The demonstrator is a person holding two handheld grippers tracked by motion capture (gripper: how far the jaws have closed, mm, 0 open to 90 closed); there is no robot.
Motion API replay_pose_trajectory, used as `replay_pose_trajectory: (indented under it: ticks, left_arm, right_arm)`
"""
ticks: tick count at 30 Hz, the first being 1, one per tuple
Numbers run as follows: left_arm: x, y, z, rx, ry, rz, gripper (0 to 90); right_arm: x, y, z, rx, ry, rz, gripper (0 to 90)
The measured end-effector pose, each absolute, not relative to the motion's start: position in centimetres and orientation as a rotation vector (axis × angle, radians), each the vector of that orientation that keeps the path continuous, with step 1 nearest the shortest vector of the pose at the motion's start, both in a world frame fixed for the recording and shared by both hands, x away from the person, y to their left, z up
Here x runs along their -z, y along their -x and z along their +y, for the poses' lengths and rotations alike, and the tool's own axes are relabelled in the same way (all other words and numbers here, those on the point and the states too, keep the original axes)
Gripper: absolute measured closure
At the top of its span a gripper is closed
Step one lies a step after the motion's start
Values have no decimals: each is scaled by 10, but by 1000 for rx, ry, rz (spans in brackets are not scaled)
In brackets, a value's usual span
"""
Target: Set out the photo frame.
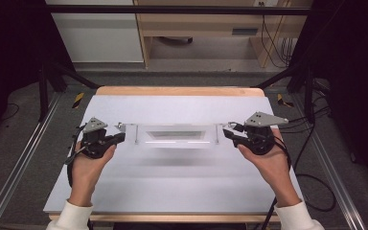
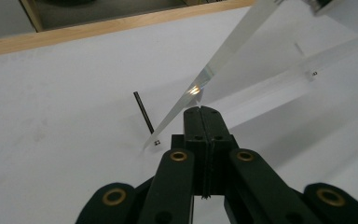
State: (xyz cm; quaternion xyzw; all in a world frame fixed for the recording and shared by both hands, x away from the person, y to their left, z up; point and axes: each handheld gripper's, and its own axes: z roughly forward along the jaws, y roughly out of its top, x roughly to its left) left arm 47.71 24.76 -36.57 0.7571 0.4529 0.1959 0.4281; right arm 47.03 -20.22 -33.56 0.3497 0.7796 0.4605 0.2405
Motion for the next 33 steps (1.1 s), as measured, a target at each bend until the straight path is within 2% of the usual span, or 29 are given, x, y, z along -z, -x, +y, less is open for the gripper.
replay_pose_trajectory:
  ticks: [33]
  left_arm:
    - [369,-491,254,-481,-1872,1169,894]
  right_arm:
    - [328,-487,-202,-1277,-973,2130,619]
